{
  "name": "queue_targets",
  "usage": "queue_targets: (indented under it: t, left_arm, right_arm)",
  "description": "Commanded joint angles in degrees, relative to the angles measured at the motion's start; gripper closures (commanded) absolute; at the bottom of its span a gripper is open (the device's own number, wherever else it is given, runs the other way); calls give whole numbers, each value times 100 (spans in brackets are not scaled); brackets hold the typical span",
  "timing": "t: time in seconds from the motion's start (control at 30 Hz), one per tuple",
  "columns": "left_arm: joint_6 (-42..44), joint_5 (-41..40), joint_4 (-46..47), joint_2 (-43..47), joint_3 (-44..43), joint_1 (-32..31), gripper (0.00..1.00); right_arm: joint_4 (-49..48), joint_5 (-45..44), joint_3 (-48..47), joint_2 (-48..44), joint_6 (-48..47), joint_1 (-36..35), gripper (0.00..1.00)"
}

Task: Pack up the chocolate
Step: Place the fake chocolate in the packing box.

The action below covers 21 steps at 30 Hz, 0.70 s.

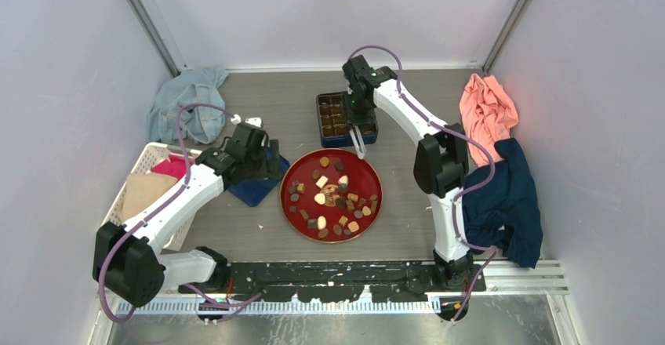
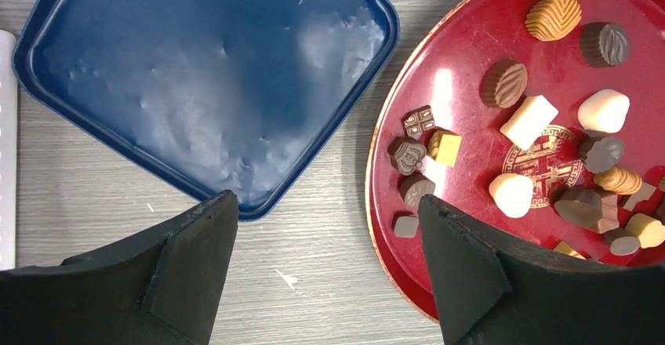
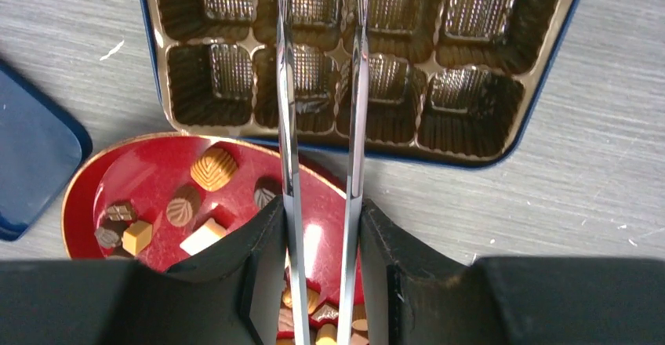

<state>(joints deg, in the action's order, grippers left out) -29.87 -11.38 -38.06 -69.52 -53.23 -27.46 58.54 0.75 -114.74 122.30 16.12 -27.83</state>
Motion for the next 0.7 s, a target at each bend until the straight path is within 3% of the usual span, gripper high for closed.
queue_targets:
  t: [0.0, 0.33, 0.67]
  left_arm:
    - [-7, -47, 56, 158, -59, 22, 14]
    - [-30, -90, 10, 244, 6, 22, 14]
    - [-41, -136, -12, 248, 8, 22, 14]
  right_arm:
    - [-207, 39, -607, 60, -82, 0, 77]
    - [-104, 21, -1432, 824, 14, 12, 76]
    - [-119, 3, -1656, 1167, 70, 48, 74]
